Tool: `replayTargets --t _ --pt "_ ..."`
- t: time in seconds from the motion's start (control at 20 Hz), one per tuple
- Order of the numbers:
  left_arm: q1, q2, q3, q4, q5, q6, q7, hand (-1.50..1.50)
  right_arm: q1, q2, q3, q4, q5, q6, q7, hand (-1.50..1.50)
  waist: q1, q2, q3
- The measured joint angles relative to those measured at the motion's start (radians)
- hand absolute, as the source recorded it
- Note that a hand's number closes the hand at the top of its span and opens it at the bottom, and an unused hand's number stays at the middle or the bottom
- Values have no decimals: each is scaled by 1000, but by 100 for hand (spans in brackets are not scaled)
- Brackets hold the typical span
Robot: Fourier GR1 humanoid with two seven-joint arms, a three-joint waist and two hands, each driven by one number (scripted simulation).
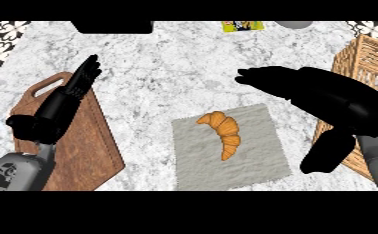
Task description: Pick the croissant from the placemat and place it in the basket
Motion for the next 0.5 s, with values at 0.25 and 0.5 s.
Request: replayTargets --t 0.25,0.5 --pt "21 -36 2 -21 -44 -1 6 0 66 67 41 67 144 -87 -118 -150 2 0 0" --pt "13 -74 16 -7 -75 -11 2 0 101 122 94 181 299 -204 -259 -150 2 1 0"
